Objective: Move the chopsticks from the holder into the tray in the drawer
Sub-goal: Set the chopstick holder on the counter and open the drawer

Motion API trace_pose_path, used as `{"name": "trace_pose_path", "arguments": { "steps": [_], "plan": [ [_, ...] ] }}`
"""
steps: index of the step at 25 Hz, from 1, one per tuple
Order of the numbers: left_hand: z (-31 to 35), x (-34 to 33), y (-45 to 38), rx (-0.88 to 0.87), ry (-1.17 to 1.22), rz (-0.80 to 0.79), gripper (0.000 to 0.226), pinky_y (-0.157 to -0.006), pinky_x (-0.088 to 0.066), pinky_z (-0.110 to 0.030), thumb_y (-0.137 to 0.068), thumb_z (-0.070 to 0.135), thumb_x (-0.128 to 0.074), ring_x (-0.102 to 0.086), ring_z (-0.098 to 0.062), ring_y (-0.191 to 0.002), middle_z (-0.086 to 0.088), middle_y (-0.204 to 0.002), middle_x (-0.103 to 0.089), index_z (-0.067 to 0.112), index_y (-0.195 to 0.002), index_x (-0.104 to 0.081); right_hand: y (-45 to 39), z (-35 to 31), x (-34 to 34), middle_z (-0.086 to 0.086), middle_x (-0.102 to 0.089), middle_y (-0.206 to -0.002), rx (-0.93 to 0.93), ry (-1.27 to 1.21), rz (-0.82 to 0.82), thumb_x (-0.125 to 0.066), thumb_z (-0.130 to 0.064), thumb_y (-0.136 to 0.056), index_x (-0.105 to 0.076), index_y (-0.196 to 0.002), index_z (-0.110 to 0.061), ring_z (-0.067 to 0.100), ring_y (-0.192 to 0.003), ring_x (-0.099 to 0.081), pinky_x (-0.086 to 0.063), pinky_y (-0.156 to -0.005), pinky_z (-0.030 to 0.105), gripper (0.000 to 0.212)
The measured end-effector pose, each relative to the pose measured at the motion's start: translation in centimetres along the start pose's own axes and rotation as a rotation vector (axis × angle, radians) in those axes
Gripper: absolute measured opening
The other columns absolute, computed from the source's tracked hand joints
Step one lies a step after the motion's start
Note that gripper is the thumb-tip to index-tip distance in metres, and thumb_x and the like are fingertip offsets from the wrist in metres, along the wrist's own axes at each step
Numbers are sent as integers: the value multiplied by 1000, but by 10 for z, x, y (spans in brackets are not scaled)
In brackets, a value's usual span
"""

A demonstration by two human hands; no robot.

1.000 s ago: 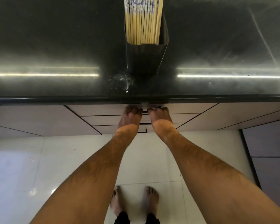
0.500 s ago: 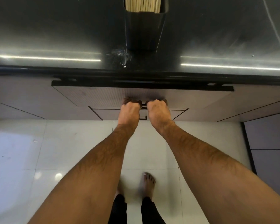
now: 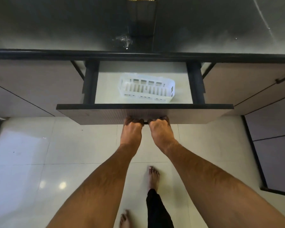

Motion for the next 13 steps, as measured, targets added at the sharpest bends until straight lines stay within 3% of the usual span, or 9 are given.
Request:
{"name": "trace_pose_path", "arguments": {
  "steps": [5, 10, 13],
  "plan": [
    [-8, -12, 78, 117, 380, 27, 26, -94, -54, -30, -92, 27, -51, -62, -16, -106, 10, -128, -57, 42, -111, -61, 69, -13, -24, 7, -71, -109, 3, 98, -17, -66, -24, -97, -65, -125, -15, 24, -97, -68, -49, -108, 35, 30],
    [-4, -20, 136, 23, 260, 17, 29, -95, -54, -34, -91, 39, -51, -61, -12, -108, 15, -132, -54, 53, -115, -53, 122, -22, -44, 5, -61, -134, 16, 188, -114, -62, -26, -99, -51, -142, -19, 25, -125, -56, -31, -121, 37, 45],
    [-3, -25, 155, -17, 134, 19, 28, -97, -49, -32, -88, 41, -48, -57, -12, -114, 14, -134, -52, 63, -104, -54, 139, -23, -53, 4, -54, -143, 4, 186, -145, -62, -26, -100, -44, -147, -21, 25, -134, -48, -24, -123, 37, 51]
  ]
}}
Point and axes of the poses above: each hand's wrist, its own y-axis away from the middle knuckle, its own x-axis out of the back of the hand, z = x × y, the point moved 7 cm from there along -y, towards the middle knuckle
